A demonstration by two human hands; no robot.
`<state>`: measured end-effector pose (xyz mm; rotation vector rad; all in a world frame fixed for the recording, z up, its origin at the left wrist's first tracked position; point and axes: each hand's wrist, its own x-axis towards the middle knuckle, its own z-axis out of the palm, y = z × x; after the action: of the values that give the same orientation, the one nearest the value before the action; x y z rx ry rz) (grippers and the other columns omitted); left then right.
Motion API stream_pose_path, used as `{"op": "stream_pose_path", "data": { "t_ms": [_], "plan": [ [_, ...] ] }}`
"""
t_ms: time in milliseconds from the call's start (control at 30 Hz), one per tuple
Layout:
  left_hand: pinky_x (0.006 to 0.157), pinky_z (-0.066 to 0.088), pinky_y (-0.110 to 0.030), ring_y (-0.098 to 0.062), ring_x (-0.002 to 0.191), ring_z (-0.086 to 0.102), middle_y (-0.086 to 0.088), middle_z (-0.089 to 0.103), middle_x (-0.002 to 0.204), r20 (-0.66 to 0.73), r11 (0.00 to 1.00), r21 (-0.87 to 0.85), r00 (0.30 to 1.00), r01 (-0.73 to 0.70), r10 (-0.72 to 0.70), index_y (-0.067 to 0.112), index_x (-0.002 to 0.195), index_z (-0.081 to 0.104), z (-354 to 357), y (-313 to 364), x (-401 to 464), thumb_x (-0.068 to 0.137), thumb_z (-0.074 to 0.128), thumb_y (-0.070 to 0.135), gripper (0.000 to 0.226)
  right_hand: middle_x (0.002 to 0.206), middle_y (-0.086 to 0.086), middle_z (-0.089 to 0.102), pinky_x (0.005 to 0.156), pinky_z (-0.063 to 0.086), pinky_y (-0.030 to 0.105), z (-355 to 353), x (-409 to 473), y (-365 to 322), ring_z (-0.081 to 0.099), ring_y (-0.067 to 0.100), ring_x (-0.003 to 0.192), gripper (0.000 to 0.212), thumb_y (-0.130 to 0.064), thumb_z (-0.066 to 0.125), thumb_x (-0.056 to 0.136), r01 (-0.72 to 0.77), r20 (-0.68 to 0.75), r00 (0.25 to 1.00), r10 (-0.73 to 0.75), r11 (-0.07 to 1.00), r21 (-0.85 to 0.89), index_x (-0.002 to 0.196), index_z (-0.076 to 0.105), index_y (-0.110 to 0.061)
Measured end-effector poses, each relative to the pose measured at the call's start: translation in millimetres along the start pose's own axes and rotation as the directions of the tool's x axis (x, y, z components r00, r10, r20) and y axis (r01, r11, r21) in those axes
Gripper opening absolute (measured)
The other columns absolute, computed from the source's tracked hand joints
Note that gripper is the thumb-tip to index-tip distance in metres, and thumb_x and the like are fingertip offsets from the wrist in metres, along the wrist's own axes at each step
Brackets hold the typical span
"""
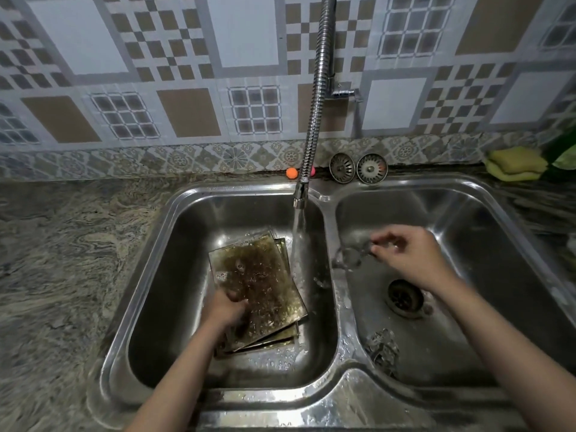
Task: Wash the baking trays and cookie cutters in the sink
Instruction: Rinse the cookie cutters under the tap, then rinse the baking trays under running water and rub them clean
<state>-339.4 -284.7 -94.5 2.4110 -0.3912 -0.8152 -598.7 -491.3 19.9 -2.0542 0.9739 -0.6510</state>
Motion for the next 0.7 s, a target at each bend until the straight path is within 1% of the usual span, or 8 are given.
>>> {"op": "stream_pose_path", "data": {
  "t_ms": [67,167,333,400,467,567,633,700],
  "plan": [
    [0.074,0.049,-0.033,-0.028,0.093,0.063,-0.010,0.063,0.093,-0.011,0.990,0.140,1.000,0.006,-0.004,0.015,0.082,0.057,3,-9,4,0.077,0.073,0.020,0.017,0.073,-0.002,0.068,0.057,0.041,0.007,-12,-9,25,0.058,0.008,0.062,0.015,-0.002,0.074,0.075,-0.071,0.087,0.992,0.090,0.976,-0.206,0.084,0.075,-0.014],
    [0.065,0.043,-0.030,-0.028,0.088,0.063,-0.013,0.066,0.094,0.032,0.971,0.237,0.999,-0.028,0.021,0.008,0.094,0.066,7,-16,8,0.082,0.071,0.030,0.026,0.076,0.000,0.069,0.058,0.044,0.016,-3,-27,58,0.061,0.011,0.068,0.016,-0.002,0.064,0.077,-0.154,0.276,0.910,0.309,0.871,-0.467,0.078,0.072,-0.016],
    [0.061,0.041,-0.029,-0.021,0.068,0.055,-0.009,0.065,0.083,-0.072,0.968,0.250,0.997,-0.022,0.042,0.009,0.083,0.063,7,-22,8,0.076,0.078,0.031,0.027,0.073,0.000,0.067,0.060,0.037,0.020,31,-49,87,0.061,0.015,0.077,0.029,-0.003,0.056,0.079,-0.132,0.403,0.802,0.440,0.789,-0.600,0.057,0.058,-0.022],
    [0.060,0.044,-0.032,-0.022,0.068,0.053,-0.007,0.058,0.076,-0.102,0.970,0.243,0.994,-0.022,0.048,0.010,0.070,0.055,6,-24,9,0.072,0.082,0.027,0.032,0.070,-0.003,0.063,0.059,0.034,0.018,37,-51,91,0.059,0.014,0.075,0.036,-0.008,0.057,0.083,-0.145,0.411,0.778,0.475,0.773,-0.618,0.052,0.047,-0.023],
    [0.060,0.043,-0.033,-0.024,0.069,0.052,-0.005,0.055,0.073,-0.114,0.978,0.208,0.993,-0.008,0.033,0.014,0.065,0.047,4,-22,9,0.067,0.086,0.027,0.041,0.065,-0.006,0.057,0.061,0.034,0.018,38,-49,93,0.061,0.018,0.081,0.032,-0.013,0.057,0.085,-0.164,0.412,0.757,0.506,0.759,-0.630,0.056,0.051,-0.022],
    [0.061,0.039,-0.030,-0.025,0.073,0.054,-0.002,0.054,0.073,-0.121,0.994,0.112,0.992,-0.015,0.029,0.015,0.074,0.048,1,-18,10,0.065,0.085,0.025,0.039,0.093,0.003,0.068,0.072,0.038,0.018,35,-42,91,0.063,0.020,0.100,0.009,-0.018,0.063,0.083,-0.176,0.396,0.775,0.493,0.769,-0.614,0.087,0.071,-0.016],
    [0.060,0.040,-0.030,-0.025,0.073,0.056,0.000,0.055,0.072,-0.112,0.998,0.053,0.994,-0.015,0.021,0.018,0.075,0.050,0,-15,8,0.067,0.081,0.021,0.032,0.098,0.004,0.067,0.077,0.041,0.020,32,-38,86,0.063,0.021,0.101,0.021,-0.019,0.062,0.083,-0.159,0.368,0.817,0.444,0.787,-0.596,0.101,0.071,-0.014],
    [0.065,0.042,-0.029,-0.022,0.077,0.057,-0.001,0.058,0.083,-0.101,1.000,0.000,0.995,-0.009,0.009,0.018,0.088,0.052,1,-12,6,0.071,0.074,0.016,0.028,0.096,0.005,0.071,0.073,0.043,0.021,31,-34,75,0.065,0.019,0.091,0.022,-0.019,0.061,0.084,-0.145,0.298,0.886,0.354,0.824,-0.547,0.102,0.071,-0.014]
  ]
}}
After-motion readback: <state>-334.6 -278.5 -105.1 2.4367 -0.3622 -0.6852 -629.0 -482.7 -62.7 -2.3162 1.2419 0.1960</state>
